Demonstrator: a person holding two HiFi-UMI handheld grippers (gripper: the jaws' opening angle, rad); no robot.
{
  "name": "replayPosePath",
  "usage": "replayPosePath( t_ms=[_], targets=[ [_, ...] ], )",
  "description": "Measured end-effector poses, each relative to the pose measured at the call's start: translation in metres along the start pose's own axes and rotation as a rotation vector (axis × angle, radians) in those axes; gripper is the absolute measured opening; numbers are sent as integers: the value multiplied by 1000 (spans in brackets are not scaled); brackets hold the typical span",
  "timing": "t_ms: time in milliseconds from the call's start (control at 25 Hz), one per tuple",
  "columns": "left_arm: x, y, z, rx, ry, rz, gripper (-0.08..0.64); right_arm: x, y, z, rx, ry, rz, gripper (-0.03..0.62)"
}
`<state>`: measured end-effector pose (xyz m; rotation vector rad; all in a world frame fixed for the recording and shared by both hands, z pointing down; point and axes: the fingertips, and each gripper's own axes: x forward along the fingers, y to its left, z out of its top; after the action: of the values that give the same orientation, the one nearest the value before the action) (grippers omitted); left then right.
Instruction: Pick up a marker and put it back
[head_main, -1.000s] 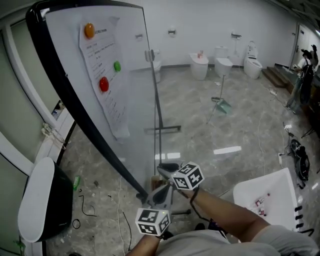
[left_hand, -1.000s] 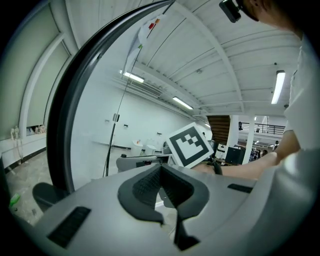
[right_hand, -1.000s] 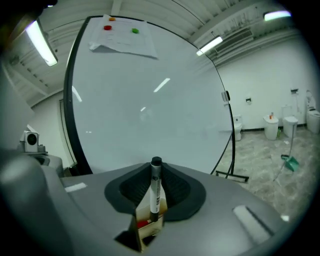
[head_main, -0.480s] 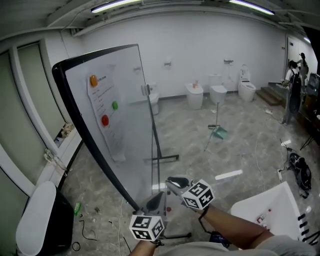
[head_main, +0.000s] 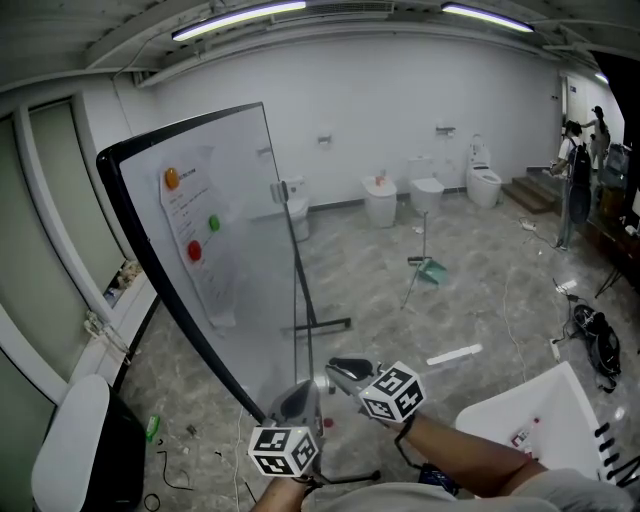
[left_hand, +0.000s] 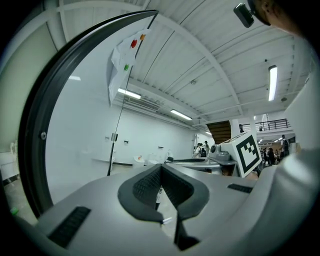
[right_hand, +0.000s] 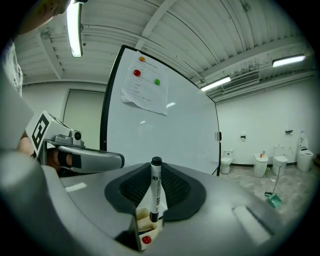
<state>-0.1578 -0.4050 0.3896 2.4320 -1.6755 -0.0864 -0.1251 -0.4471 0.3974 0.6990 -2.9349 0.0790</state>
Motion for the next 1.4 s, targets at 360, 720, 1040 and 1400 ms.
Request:
replayPosePath(
  t_ms=[360,720,1040,1400],
  targets=[
    [-4,11,-2,-24,2,18,2,9,2,-3,43,0,30,66],
    [-15,26,-6,-21,2,56,2,48,3,-47,162,80,76,66],
    [-26,32,-31,-90,36,65,2,81,-1,-119,294,203,83,66],
    [-34,41,-61,-146,106,72,2,107,5,-195,455,308,108,66]
  ],
)
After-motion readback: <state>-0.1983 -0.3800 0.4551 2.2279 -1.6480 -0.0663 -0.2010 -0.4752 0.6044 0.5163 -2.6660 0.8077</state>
